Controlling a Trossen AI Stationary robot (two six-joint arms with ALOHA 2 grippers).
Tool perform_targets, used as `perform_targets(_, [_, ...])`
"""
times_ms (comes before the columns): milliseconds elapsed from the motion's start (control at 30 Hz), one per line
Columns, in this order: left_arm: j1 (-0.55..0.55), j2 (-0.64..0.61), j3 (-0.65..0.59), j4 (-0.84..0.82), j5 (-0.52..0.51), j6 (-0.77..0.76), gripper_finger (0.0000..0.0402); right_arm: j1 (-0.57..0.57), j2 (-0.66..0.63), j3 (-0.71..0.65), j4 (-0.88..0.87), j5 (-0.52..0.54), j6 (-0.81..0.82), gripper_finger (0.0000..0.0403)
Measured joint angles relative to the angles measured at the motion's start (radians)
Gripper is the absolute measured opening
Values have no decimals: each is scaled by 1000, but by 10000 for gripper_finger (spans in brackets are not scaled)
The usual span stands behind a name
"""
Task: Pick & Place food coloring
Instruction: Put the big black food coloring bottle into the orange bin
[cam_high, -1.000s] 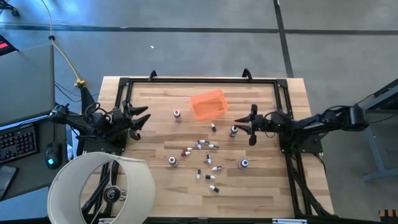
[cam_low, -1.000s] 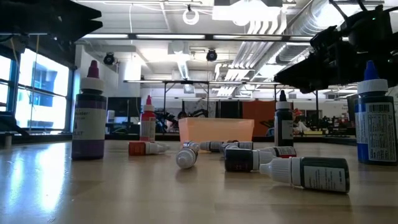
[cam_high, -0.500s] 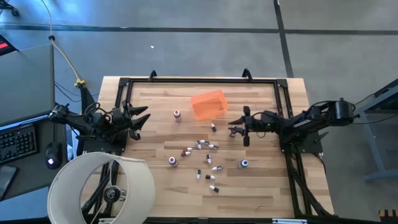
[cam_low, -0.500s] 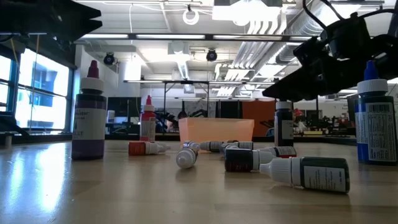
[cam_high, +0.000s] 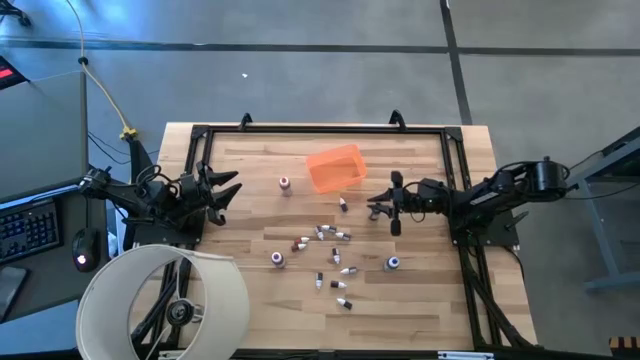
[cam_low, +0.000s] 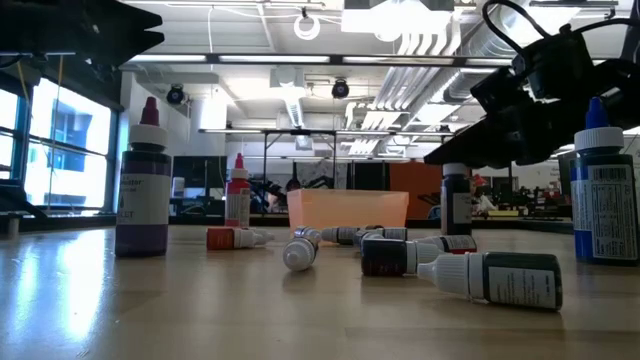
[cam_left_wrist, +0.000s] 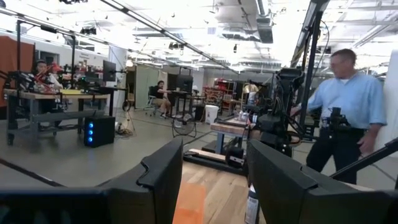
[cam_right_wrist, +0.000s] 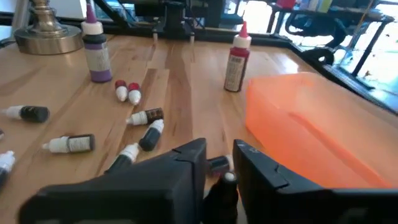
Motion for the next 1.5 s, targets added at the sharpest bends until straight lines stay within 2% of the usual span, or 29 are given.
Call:
perform_targets(100, [0, 0, 0, 0, 0, 0, 175, -8, -1, 1, 0, 6, 1, 29])
perform_targets(300, [0, 0, 0, 6, 0, 0, 175, -44, 1, 27, -2, 14, 34, 29])
perform_targets(600, [0, 0, 0, 64, 2, -1, 175, -30, 1, 236, 8, 124, 58, 28])
perform_targets(667, [0, 0, 0, 77, 2, -1, 175, -29, 1, 306, -31, 183, 3, 28])
perform_targets(833, [0, 0, 0, 77, 3, -1, 175, -71, 33, 492, -271, 437, -124, 28])
perform_targets(967, [0, 0, 0, 74, 3, -1, 175, -141, 155, 575, -379, 419, -52, 31])
perform_targets(1033, [0, 0, 0, 74, 3, -1, 175, -169, 234, 587, -350, 410, -17, 31])
perform_targets(1267, [0, 0, 0, 51, 14, -1, 175, -226, 460, 590, -87, 398, 39, 28])
perform_targets(1333, [-1, 0, 0, 51, 14, -1, 175, -234, 492, 590, -48, 401, 46, 33])
perform_targets(1500, [-1, 0, 0, 52, 14, -1, 175, -235, 507, 592, -41, 443, 18, 77])
